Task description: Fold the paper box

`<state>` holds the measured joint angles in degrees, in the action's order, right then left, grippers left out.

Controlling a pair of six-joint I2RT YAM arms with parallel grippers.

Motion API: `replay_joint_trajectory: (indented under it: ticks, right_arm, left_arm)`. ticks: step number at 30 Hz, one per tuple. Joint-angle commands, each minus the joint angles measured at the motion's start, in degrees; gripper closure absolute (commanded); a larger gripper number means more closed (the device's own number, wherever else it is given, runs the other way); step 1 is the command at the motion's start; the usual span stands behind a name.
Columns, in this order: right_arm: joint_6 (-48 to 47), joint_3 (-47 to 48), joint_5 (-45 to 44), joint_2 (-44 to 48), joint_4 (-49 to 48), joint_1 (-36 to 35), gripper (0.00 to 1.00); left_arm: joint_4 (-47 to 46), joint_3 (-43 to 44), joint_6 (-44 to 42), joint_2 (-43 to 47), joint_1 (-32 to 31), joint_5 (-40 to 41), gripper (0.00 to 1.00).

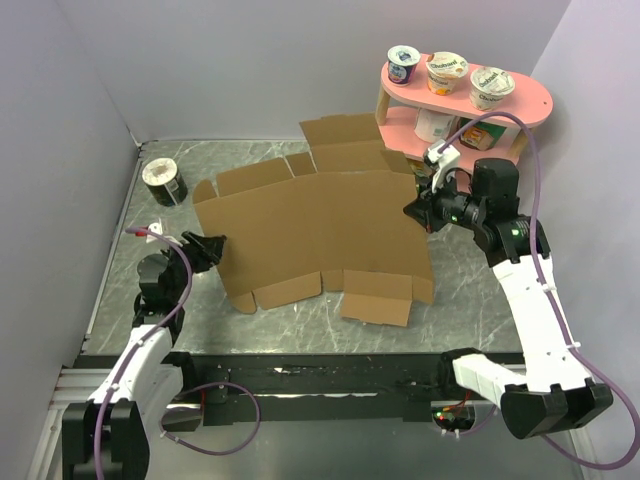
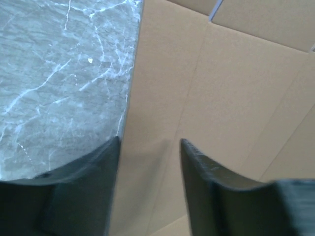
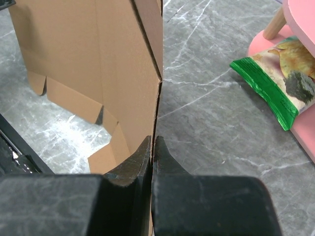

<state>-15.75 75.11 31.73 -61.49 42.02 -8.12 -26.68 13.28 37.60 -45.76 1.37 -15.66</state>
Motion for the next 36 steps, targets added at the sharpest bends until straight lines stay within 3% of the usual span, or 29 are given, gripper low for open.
replay_joint_trajectory:
  ticks: [1,4,13,17,27,31,32,34,35,36]
  right_arm:
    - [-1.22,2.94,0.09,-0.03,-1.85,-0.49,1.00]
    - [-0.60,3.02,-0.17,0.06,-2.20,-0.93,1.00]
    - [-0.60,8.03,-9.48,-5.82,-0.54,-7.87,1.00]
    - [0.45,11.71,-19.04,-10.39,-0.18,-12.61,1.00]
    - [1.78,17.35,-37.50,-18.30,-1.85,-20.88,1.00]
    - [-0.07,18.84,-40.42,-21.47,-3.17,-21.85,1.00]
    - [-1.20,19.97,-40.34,-22.87,-3.17,-21.94,1.00]
    - [-2.44,21.21,-40.16,-24.46,-3.17,-21.94,1.00]
    - [-3.75,22.35,-40.34,-25.94,-3.09,-21.94,1.00]
    - [-4.46,23.06,-40.51,-26.74,-2.56,-21.94,1.00]
  left_arm:
    - [-4.62,-0.53,0.28,0.49,0.30,-2.45,0.52]
    - [-4.17,-1.32,1.94,2.59,0.22,-2.53,0.70]
    - [1.62,-5.01,7.04,12.17,-0.22,-5.17,0.90]
    - [5.13,-5.98,9.24,16.22,-0.49,-5.78,0.98]
    - [18.49,-3.96,9.50,23.68,-1.01,-7.72,0.99]
    - [23.77,-2.47,10.21,26.15,-0.93,-8.77,0.99]
    - [24.65,-2.03,10.29,26.51,-0.93,-9.30,0.98]
    - [26.50,-0.11,10.38,26.42,-0.93,-11.22,0.80]
    - [28.41,1.04,10.38,26.16,-0.93,-11.32,0.66]
    - [31.48,2.35,9.69,25.55,-0.93,-11.15,0.33]
